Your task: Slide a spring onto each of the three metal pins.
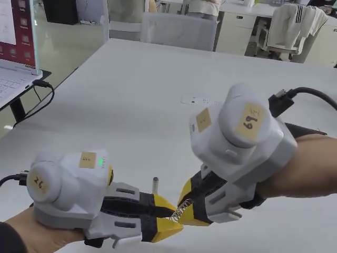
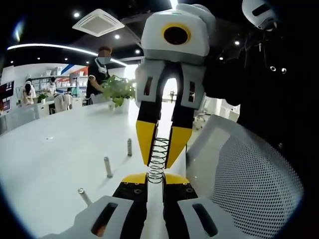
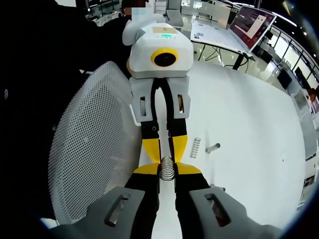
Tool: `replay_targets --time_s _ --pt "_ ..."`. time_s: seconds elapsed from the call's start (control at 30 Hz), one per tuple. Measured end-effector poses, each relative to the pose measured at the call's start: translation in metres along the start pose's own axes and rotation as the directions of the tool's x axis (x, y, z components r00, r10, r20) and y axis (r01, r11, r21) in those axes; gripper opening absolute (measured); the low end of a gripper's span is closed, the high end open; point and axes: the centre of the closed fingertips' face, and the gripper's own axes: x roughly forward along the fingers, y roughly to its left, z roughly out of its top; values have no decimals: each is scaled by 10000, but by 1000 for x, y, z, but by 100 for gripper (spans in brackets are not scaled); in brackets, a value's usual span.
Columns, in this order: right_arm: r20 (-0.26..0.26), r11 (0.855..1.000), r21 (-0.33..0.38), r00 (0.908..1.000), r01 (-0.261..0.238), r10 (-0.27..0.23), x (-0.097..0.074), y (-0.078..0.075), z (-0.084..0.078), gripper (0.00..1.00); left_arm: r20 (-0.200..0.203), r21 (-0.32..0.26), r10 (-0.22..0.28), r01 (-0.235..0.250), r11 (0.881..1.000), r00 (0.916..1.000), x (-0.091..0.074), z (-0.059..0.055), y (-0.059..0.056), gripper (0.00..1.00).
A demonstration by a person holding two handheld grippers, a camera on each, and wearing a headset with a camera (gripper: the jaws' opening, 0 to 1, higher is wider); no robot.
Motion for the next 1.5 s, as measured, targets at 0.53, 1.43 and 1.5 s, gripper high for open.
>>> replay_targets --time_s 0.53,1.43,1.5 --pt "-199 10000 21 9998 -7 7 0 -3 -7 8 -201 -47 104 -105 9999 9997 -1 -4 3 13" --pt "-958 9882 1013 9898 1151 -1055 -32 -47 -56 9 -275 -811 1426 -1444 9862 9894 -32 -23 27 41" --pt "-1099 9864 1026 9871 1280 -1167 -33 -52 -60 9 -279 -834 1503 -1522 9848 9882 -34 -24 28 41"
